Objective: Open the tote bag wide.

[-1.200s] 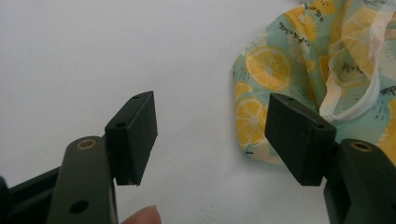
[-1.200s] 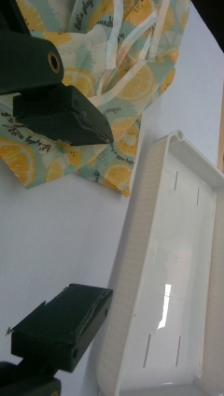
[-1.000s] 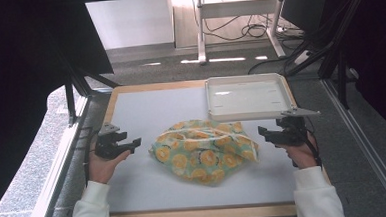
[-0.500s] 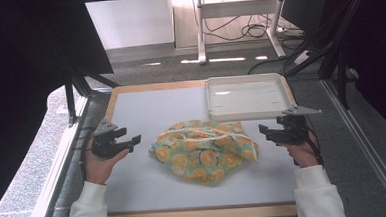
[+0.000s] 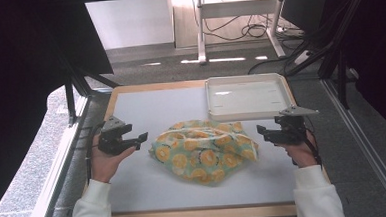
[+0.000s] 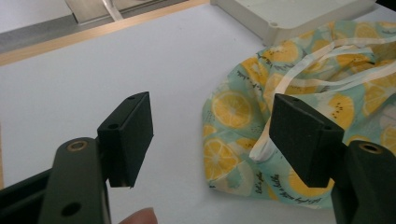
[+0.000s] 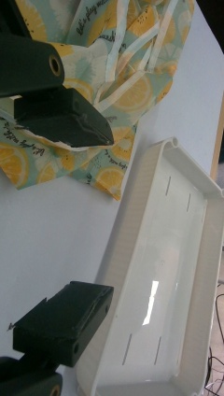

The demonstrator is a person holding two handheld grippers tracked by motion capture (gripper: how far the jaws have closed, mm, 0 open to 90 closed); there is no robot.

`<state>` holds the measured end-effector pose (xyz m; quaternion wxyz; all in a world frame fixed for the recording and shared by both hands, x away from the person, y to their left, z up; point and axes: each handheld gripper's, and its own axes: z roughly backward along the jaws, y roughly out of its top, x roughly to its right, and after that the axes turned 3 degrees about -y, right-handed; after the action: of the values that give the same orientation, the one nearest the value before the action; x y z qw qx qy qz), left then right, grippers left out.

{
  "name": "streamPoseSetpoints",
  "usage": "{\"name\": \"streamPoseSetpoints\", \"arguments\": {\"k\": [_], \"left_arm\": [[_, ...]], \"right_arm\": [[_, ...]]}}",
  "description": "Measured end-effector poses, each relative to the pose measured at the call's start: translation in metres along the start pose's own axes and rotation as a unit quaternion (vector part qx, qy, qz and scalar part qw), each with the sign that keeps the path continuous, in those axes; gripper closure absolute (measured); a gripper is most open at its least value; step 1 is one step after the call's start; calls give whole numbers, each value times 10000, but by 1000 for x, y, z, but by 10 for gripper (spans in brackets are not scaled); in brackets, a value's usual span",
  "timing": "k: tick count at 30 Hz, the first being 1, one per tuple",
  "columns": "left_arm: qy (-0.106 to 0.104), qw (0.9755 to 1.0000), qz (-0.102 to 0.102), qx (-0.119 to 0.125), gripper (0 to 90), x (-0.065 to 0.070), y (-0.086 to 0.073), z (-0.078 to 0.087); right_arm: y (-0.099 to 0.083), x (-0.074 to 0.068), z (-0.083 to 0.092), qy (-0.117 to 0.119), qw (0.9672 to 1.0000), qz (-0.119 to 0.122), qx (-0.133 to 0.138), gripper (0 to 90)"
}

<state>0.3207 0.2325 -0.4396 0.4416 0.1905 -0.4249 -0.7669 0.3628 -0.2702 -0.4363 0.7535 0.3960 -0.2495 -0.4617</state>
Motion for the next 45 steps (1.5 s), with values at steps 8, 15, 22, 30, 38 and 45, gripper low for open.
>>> {"name": "streamPoseSetpoints", "arguments": {"k": [8, 15, 22, 30, 38, 45], "left_arm": [[-131, 9998, 5, 133, 303, 2, 16, -1], [-215, 9997, -46, 109, 302, 3, 19, 3], [-231, 9996, -148, -119, 327, 11, 23, -8], [-461, 9986, -142, -217, 329, 12, 29, -25], [-591, 9978, -208, -209, 332, 16, 44, -38], [-642, 9965, -349, -413, 336, 23, 44, -50]], "right_arm": [[-1, 3, -1, -111, 9999, -62, -28, 221], [-1, 3, -1, -110, 9999, -34, -32, 220], [-1, 1, -2, -81, 10000, -5, -55, 219], [-1, 0, -5, -78, 9999, 31, -97, 219], [-1, 0, -4, -88, 9999, 24, -91, 219], [-2, -1, -5, -65, 9999, 51, -137, 220]]}}
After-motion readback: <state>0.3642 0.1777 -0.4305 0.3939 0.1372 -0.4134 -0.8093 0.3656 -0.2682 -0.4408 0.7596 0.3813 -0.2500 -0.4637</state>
